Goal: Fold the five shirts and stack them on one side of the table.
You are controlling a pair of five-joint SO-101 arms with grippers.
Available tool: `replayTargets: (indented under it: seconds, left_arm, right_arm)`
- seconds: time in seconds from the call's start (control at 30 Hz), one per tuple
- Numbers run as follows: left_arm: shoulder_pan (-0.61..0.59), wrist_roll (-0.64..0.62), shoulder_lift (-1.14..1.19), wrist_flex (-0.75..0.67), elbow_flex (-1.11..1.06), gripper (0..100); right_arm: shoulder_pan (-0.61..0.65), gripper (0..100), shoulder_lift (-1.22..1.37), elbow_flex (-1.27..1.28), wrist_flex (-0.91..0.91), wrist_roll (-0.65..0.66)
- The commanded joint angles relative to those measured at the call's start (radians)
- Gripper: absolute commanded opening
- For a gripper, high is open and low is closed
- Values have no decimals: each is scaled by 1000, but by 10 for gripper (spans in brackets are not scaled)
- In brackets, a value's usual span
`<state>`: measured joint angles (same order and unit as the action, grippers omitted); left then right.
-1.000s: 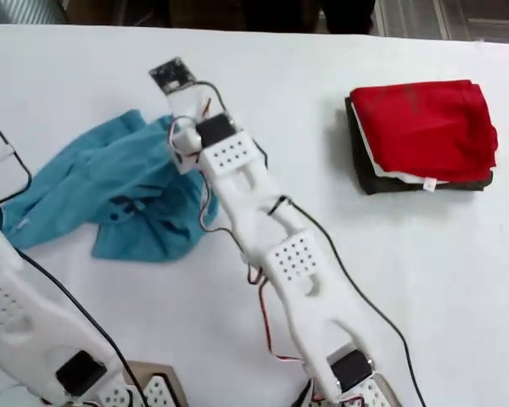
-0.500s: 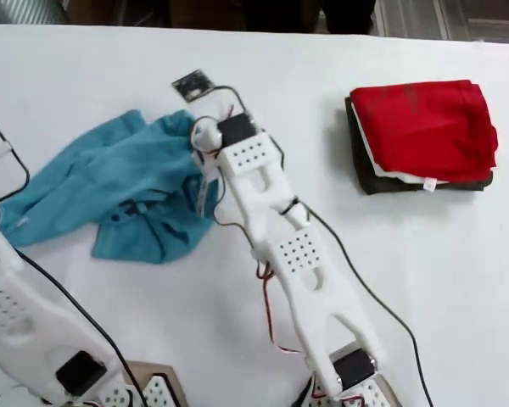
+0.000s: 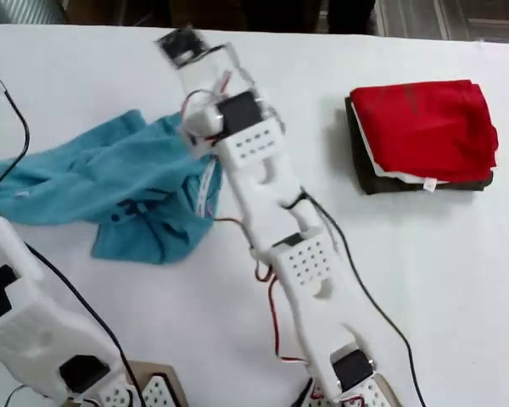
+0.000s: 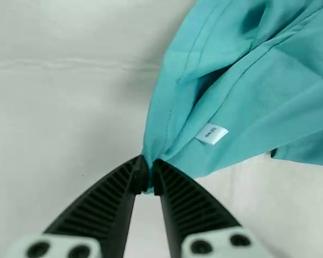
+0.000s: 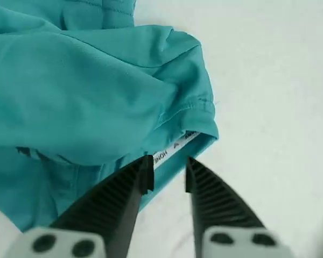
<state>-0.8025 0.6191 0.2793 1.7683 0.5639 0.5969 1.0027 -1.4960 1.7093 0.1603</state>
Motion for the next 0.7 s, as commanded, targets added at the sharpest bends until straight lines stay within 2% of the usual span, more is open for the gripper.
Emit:
replayTargets:
  seconds: [0.0,0.07,0.3,0.6,0.67]
  left_arm:
    - [-11,3,-64,17,36,27]
    - [-26,5,-64,17,36,27]
    - [-68,6,-64,17,36,27]
    - [-68,5,-64,17,36,27]
    - [-66,5,-64,17,36,27]
  right_arm:
    - [-8,281,51,15,-148,8]
    - [-27,327,99,15,-243,8]
    - [-45,330,197,25,-427,9]
    - [-79,329,309,25,-458,17]
    - [-77,297,309,23,-424,80]
